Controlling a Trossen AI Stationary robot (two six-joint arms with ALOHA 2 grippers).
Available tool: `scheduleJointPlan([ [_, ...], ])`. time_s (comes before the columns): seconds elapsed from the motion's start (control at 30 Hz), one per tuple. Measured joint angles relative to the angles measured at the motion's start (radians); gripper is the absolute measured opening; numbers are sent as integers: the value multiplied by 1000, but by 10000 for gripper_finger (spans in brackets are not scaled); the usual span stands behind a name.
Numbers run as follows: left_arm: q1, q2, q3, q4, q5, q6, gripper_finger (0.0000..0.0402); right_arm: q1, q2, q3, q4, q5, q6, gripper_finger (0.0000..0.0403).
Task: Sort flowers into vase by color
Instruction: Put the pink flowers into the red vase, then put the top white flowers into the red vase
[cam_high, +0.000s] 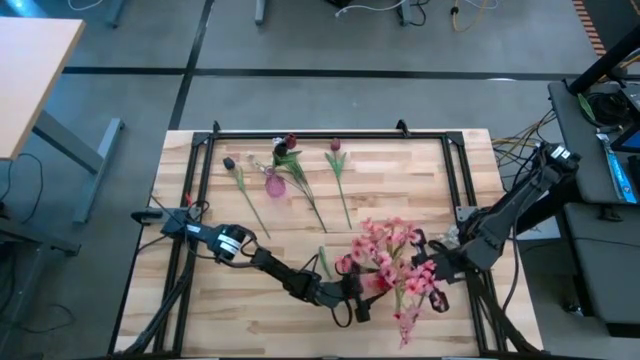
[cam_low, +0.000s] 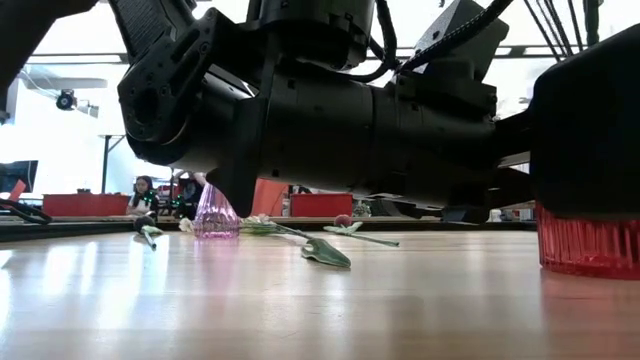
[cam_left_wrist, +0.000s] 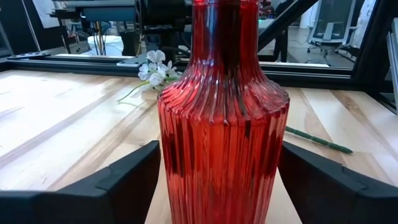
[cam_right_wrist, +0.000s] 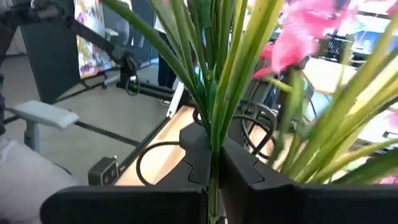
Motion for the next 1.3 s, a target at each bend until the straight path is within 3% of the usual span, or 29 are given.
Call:
scheduleJointPlan([
  [0.67, 0, 0, 0, 2, -8, 0, 283, 0, 22, 0, -74, 20, 96, 20],
  [0.8, 0, 0, 0, 2, -9, 0, 283, 0, 22, 0, -85, 41, 122, 58],
  [1.1, -1, 0, 0, 3, -15, 0, 283, 0, 7, 0, -141, 55, 195, 183],
  [1.3, -4, 0, 0, 3, -32, 0, 283, 0, -34, 0, -235, 53, 287, 228],
])
